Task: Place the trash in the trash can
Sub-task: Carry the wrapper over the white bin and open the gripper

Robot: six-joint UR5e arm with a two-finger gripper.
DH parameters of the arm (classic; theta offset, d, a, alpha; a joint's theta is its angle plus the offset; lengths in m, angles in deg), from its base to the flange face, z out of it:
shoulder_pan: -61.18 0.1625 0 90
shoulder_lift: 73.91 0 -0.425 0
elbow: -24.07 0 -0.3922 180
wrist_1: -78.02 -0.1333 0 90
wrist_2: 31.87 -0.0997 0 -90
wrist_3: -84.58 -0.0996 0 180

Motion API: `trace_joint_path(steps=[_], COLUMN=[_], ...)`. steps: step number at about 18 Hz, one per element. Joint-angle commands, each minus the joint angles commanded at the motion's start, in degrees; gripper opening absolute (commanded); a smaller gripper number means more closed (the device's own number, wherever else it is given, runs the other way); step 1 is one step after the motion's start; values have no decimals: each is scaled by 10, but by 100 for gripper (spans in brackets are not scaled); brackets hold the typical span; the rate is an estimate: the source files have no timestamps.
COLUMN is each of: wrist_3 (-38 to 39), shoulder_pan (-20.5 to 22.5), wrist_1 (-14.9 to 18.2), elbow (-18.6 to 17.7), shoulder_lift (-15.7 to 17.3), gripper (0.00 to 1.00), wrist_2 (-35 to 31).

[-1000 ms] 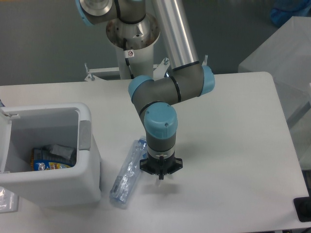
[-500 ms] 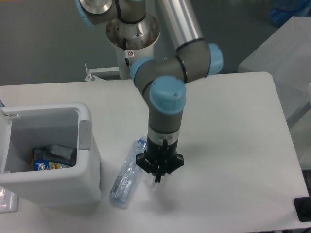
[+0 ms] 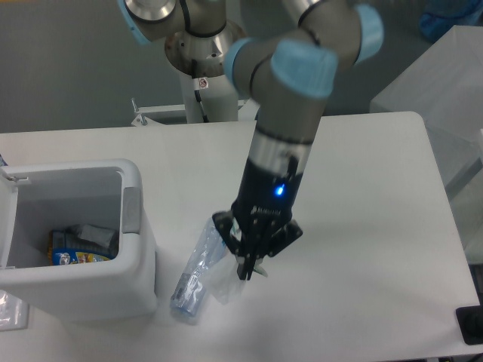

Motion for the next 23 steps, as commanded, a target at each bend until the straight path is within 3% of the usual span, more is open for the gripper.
trace_joint_path(steps=[6,13,23], wrist_3=[4,-3,-9], shoulder_pan=[-45,-140,-169], wrist_1=[0,0,-4], elbow=[-2,-21,-76], shoulder_lift=[46,41,33], gripper=[7,8,12], wrist_2=[66,68,55])
